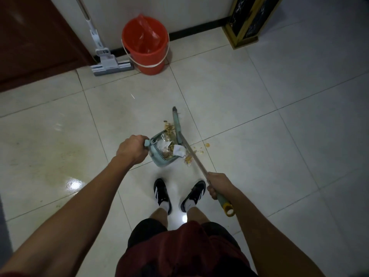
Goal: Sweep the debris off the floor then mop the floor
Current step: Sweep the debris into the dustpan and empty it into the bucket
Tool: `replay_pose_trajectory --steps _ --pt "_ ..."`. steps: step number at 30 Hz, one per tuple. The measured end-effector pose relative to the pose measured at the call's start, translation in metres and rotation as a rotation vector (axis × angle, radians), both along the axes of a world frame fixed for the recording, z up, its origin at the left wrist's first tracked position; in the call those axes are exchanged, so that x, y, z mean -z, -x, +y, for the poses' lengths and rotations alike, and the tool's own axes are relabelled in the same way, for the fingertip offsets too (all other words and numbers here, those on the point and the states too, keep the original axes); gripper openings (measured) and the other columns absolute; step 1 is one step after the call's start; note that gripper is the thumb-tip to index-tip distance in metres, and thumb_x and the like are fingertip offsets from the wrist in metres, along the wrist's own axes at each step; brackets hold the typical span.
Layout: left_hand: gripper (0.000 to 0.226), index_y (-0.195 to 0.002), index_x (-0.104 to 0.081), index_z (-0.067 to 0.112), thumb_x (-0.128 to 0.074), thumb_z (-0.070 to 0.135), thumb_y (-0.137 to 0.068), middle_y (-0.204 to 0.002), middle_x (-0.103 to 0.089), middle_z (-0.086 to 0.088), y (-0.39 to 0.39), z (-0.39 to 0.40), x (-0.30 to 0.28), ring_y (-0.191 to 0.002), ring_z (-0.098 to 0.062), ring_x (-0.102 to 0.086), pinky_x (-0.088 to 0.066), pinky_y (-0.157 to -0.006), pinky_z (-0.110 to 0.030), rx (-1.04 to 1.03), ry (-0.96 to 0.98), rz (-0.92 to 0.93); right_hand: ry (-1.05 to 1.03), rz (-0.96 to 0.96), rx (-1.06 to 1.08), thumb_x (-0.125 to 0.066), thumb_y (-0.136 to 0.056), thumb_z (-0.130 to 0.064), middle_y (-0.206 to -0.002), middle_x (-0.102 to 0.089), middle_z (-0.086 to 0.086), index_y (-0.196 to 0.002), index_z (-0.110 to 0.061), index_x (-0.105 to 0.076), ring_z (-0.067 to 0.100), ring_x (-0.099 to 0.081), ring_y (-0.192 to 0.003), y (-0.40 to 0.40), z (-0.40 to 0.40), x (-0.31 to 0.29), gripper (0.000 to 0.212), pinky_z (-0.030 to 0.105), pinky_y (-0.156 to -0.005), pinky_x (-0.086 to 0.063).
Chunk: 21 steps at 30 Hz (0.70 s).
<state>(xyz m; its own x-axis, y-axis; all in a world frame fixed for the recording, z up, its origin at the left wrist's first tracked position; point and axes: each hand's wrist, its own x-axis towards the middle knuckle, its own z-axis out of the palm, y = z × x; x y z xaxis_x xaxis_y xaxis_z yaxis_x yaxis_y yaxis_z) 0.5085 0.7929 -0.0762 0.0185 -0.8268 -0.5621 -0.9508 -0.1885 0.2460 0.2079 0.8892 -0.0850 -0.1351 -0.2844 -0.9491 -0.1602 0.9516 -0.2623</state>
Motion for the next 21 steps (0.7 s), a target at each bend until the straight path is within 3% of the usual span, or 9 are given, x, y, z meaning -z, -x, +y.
replay_pose_trajectory --steps 8,14,21 --pt "0.016 -0.103 -0.072 0.026 -0.064 0.023 -0.089 -0.102 -0.071 -0.009 -0.029 0.008 -0.002 -0.093 -0.035 -0.066 -0.051 -0.074 -0.035 -0.094 -0.027 0.011 0.010 0.006 0.125 -0.050 -0.096 -0.016 -0.062 -0.050 0.015 -0.088 -0.003 -0.060 0.017 -0.037 -0.037 -0.016 -0.038 0.002 0.018 0.019 -0.036 -0.030" --pt "0.013 -0.099 -0.072 0.025 -0.063 0.025 -0.090 -0.098 -0.070 -0.008 -0.055 0.017 -0.001 -0.088 -0.034 -0.065 -0.051 -0.073 -0.035 -0.138 -0.035 0.000 0.036 -0.127 0.232 -0.058 -0.093 -0.012 -0.061 -0.051 0.011 -0.091 -0.007 -0.062 0.013 -0.036 -0.039 -0.047 -0.059 0.019 0.007 0.017 -0.037 -0.031" --pt "0.012 -0.097 -0.073 0.025 -0.063 0.024 -0.089 -0.095 -0.070 -0.008 -0.075 0.022 0.000 -0.086 -0.034 -0.066 -0.053 -0.072 -0.036 -0.156 -0.041 -0.001 0.008 -0.363 0.365 -0.049 -0.099 -0.011 -0.063 -0.050 0.006 -0.097 -0.009 -0.051 0.007 -0.036 -0.034 -0.091 -0.098 0.044 0.004 0.015 -0.029 -0.030"
